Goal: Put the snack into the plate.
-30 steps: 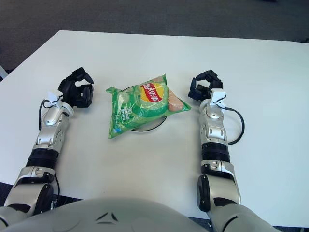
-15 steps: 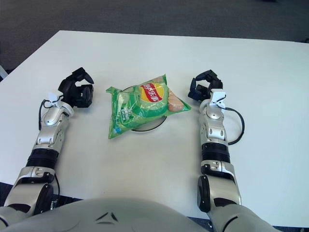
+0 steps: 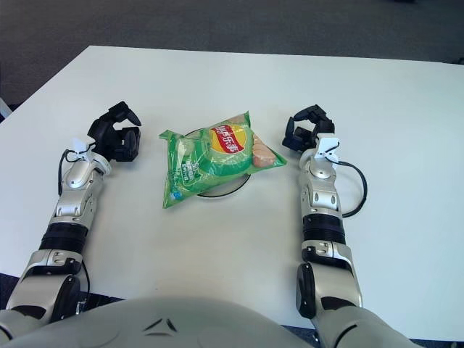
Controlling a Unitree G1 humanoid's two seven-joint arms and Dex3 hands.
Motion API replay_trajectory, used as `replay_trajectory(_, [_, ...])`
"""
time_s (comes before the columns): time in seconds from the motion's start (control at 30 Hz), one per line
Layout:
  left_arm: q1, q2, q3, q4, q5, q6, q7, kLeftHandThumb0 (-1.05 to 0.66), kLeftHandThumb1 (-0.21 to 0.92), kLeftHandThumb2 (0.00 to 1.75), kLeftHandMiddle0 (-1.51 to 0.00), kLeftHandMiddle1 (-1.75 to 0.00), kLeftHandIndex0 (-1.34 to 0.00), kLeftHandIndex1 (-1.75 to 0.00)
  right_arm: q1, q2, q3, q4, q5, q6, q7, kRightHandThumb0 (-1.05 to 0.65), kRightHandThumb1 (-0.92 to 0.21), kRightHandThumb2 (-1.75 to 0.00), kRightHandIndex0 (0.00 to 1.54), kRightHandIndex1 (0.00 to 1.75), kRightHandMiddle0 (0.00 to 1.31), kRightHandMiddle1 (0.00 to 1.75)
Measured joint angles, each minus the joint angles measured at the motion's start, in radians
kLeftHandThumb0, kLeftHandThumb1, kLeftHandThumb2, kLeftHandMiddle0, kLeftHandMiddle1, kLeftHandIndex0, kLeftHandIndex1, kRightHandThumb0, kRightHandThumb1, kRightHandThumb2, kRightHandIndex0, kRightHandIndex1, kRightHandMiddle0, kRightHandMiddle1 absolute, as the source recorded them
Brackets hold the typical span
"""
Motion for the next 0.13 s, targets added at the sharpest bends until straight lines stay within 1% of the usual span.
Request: replay_trajectory(0.13, [0.000,0.000,0.000,0.000,-0.002,0.001,-0.002,-0.46,0.36,1.26,-1.27,-1.75,-0.58,-1.75,0.000,0.000,0.000,0.000,0.000,0.000,-0.001,-0.49,-0.29,-1.35,1.28,1.75,0.64,1.75])
